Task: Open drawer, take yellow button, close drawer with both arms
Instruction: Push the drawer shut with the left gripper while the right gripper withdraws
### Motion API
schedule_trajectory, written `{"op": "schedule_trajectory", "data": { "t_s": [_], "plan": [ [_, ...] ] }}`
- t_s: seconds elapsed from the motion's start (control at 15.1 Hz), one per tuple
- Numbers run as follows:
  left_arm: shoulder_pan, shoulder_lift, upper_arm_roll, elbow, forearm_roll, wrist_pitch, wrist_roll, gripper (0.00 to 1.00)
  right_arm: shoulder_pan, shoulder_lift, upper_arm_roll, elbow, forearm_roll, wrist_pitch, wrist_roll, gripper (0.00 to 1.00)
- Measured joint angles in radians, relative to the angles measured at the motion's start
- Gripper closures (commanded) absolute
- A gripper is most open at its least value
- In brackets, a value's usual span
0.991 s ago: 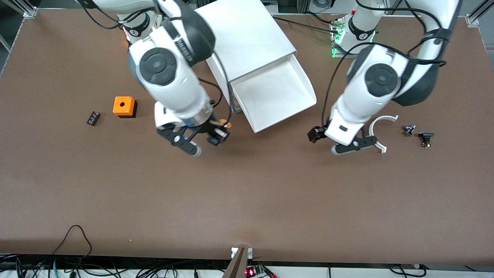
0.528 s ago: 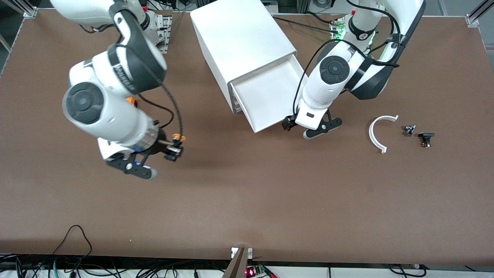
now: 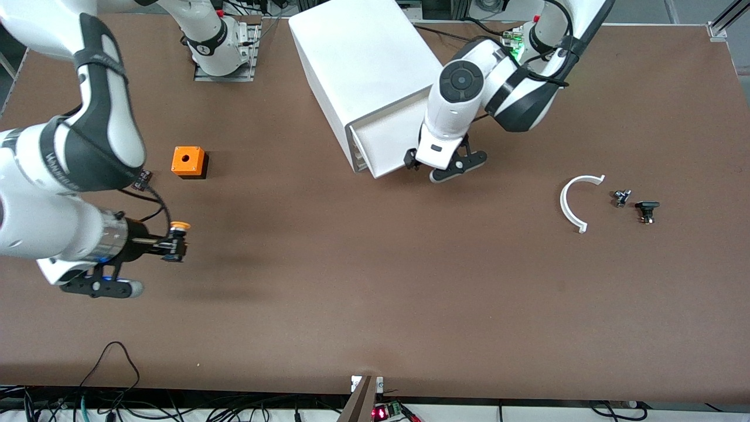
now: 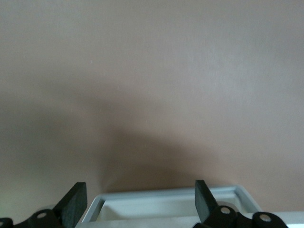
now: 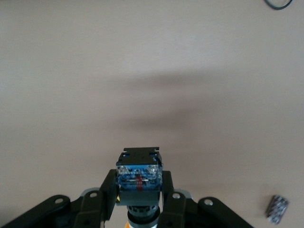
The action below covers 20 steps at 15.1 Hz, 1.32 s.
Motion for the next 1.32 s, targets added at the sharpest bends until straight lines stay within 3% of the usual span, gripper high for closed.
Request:
{"op": "schedule_trajectory", "data": {
  "t_s": [0.33, 0.66, 1.32],
  "plan": [
    [-0.003, 0.000, -0.053, -0.007, -0.076, -0.045, -0.004, 0.00, -0.035, 0.005, -0.047, -0.155, -0.009, 0.154, -0.136, 1.00],
    [-0.003, 0.000, -0.096, -0.019, -0.094, -0.057, -0.009, 0.00, -0.087, 0.013, -0.067, -0.340, -0.010, 0.393, -0.270, 1.00],
    [-0.014, 0.000, -0.130, -0.026, -0.094, -0.073, -0.018, 0.00, -0.109, 0.028, -0.066, -0.605, -0.010, 0.717, -0.290, 1.00]
  ]
}}
